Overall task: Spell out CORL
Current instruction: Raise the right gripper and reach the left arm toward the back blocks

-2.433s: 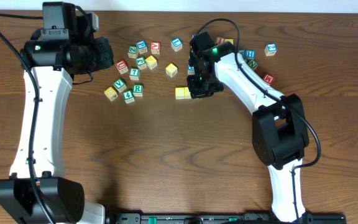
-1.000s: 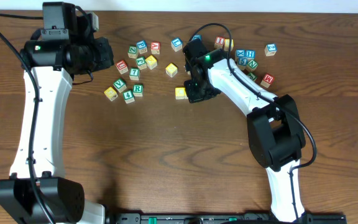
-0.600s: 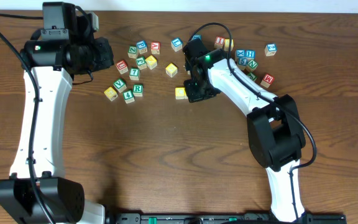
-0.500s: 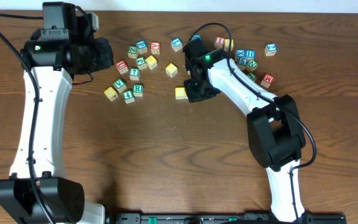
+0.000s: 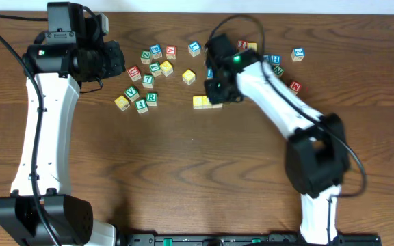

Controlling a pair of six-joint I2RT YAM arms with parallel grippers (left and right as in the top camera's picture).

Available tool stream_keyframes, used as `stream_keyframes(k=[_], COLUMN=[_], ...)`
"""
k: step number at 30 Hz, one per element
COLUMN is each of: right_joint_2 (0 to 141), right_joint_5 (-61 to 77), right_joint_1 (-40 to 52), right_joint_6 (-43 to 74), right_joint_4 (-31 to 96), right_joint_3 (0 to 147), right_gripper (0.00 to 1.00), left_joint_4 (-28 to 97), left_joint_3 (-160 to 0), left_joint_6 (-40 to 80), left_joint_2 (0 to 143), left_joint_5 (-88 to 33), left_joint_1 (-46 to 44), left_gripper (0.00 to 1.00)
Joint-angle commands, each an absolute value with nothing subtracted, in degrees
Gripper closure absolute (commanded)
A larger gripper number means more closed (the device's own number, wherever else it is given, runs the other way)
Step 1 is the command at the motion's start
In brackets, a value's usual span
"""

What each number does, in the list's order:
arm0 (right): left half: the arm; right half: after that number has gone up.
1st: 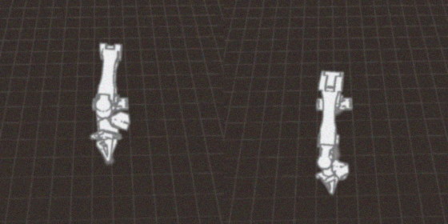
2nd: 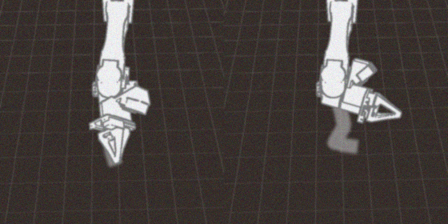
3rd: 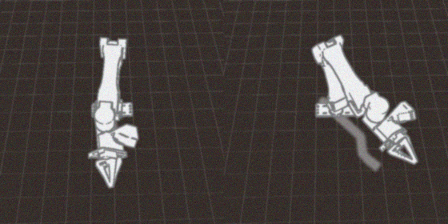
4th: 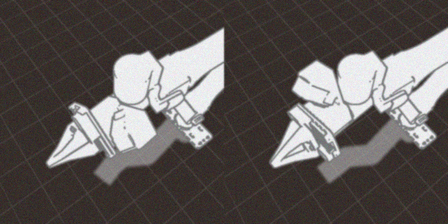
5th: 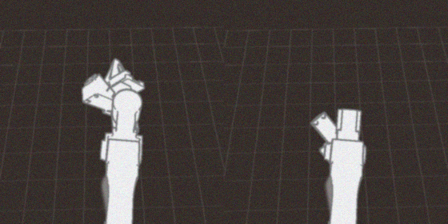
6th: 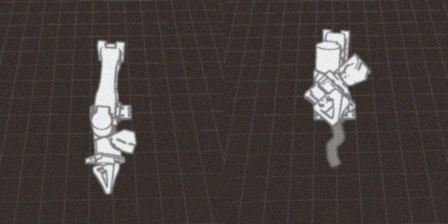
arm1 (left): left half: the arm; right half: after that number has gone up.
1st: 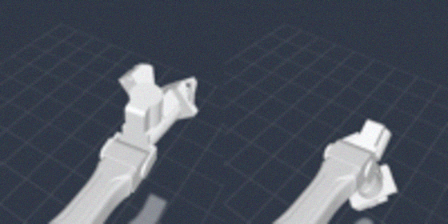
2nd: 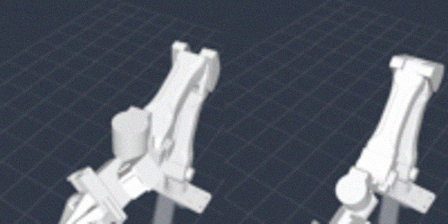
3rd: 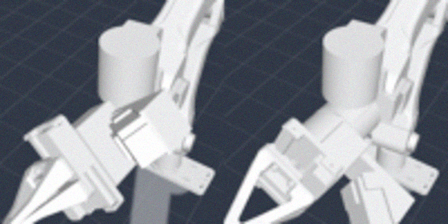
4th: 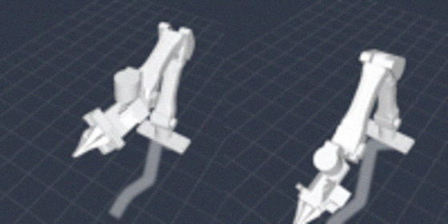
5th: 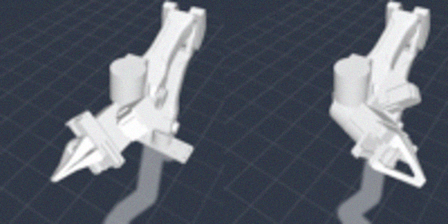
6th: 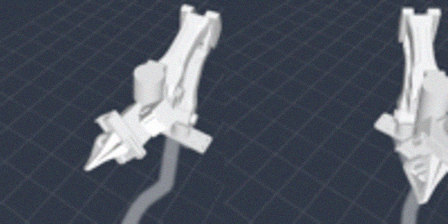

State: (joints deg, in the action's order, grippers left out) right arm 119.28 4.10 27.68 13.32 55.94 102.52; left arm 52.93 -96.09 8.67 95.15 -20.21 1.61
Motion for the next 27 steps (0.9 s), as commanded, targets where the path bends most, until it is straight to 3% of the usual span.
stream_keyframes(k=[1, 4, 6, 13, 21, 27], right_joint_2=[112.88, 110.93, 110.26, 110.15, 110.15, 110.15], right_joint_5=[3.60, 3.57, 3.57, 3.55, 3.53, 3.31], right_joint_1=[24.12, 21.78, 20.45, 18.20, 18.46, 18.31], right_joint_6=[13.23, 13.23, 13.23, 13.21, 13.19, 12.53], right_joint_4=[56.01, 56.40, 56.86, 59.94, 60.82, 60.95], right_joint_3=[103.02, 103.02, 103.02, 103.02, 103.02, 103.00], right_gripper=[0.80, 0.74, 0.69, 0.62, 0.57, 0.54], left_joint_4=[51.77, 49.19, 46.92, 45.34, 52.29, 54.92], left_joint_3=[-96.79, -96.79, -96.82, -102.87, -122.30, -124.20], left_joint_6=[7.51, 7.51, 7.77, 7.94, 7.46, 7.53], left_joint_2=[94.30, 94.35, 94.78, 101.84, 116.95, 121.56], left_joint_5=[-19.81, -19.77, -18.22, -12.29, -10.68, -7.16], left_joint_1=[0.64, -0.16, -0.82, -3.42, -4.89, -6.33], left_gripper=[0.91, 0.83, 0.70, 0.38, 0.24, 0.19])
